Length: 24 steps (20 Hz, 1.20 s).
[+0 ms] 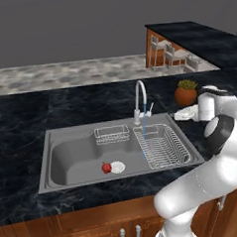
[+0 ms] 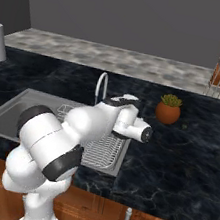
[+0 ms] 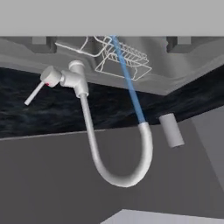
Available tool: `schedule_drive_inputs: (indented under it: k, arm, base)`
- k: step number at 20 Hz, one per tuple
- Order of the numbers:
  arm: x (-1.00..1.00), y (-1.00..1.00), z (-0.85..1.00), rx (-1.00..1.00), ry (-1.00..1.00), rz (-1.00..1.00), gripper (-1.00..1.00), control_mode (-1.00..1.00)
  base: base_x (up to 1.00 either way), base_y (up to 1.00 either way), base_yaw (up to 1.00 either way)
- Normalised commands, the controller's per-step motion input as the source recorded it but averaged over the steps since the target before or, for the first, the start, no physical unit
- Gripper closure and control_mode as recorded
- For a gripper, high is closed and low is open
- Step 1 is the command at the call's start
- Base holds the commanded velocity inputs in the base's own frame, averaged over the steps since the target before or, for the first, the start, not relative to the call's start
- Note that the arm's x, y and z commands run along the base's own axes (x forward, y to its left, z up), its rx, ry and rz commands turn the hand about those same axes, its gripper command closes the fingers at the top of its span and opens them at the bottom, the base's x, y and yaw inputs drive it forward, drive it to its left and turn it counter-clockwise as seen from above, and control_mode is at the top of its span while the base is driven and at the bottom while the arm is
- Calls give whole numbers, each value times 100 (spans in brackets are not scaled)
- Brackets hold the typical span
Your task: Turn on the sink faucet. Then move the bell pepper from the counter to the sink. Turn off the sink. Move the vegetable from the sink to the pot next to the stove. Finally move the pot to the front center burner.
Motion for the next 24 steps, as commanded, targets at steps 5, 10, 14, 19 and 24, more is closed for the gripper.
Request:
schedule_drive_inputs:
  k: [5,10,14,19,24]
  arm:
    - [39,0,1,0,-10,17,-100,-100]
    - [42,-1,-14,0,0,4,-100,-100]
    - [47,0,-14,0,-1,9,-100,-100]
    - [21,12,-13,0,-13,11,-100,-100]
    - [16,21,-3,0,-15,14,-100,-100]
  base:
    - [0,0,0]
    - [0,0,0]
    - [0,0,0]
    - [0,0,0]
    - [0,0,0]
